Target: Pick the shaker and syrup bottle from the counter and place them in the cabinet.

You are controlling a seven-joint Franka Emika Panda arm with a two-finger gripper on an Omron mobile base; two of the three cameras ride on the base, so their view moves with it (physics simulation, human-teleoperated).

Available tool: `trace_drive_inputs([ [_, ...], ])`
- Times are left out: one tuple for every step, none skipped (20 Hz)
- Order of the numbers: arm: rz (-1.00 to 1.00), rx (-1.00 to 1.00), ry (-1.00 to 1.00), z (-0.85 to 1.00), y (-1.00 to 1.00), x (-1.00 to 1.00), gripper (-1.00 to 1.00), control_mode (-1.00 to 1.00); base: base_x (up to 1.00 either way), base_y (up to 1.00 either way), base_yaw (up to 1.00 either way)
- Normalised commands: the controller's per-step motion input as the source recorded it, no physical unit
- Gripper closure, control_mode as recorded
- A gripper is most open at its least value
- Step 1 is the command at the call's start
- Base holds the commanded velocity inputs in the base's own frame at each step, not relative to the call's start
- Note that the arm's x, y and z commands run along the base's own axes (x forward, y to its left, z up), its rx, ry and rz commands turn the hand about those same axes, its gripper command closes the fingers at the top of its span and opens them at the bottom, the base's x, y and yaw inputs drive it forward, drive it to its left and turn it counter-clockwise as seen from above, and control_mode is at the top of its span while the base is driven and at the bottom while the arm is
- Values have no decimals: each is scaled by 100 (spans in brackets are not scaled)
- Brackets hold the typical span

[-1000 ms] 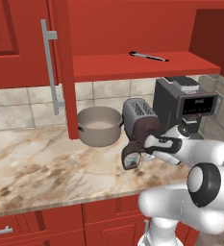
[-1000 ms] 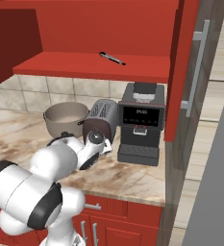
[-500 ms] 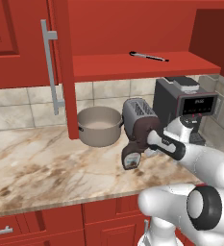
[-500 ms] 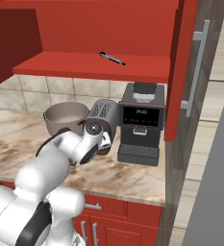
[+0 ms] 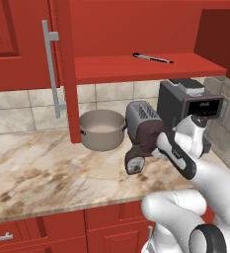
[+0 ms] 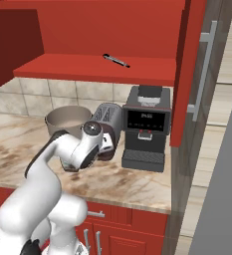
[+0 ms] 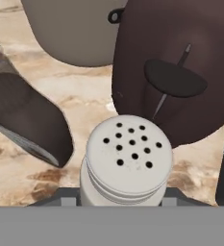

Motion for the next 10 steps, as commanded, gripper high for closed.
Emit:
trace_drive_inputs([
  [-3,0,0,45,0,-21,100,-100,0,0,0],
  [-3,0,0,46,0,-22,100,-100,0,0,0],
  [-3,0,0,45,0,-20,100,-100,0,0,0],
  [-3,0,0,44,0,-20,100,-100,0,0,0],
  [-3,0,0,44,0,-19,100,-100,0,0,0],
  [-4,0,0,44,0,-19,100,-100,0,0,0],
  [-4,0,0,42,0,-18,100,-100,0,0,0],
  [-4,0,0,41,0,-18,100,-100,0,0,0],
  [-4,0,0,39,0,-20,100,-100,0,0,0],
  [-4,0,0,36,0,-22,100,-100,0,0,0],
])
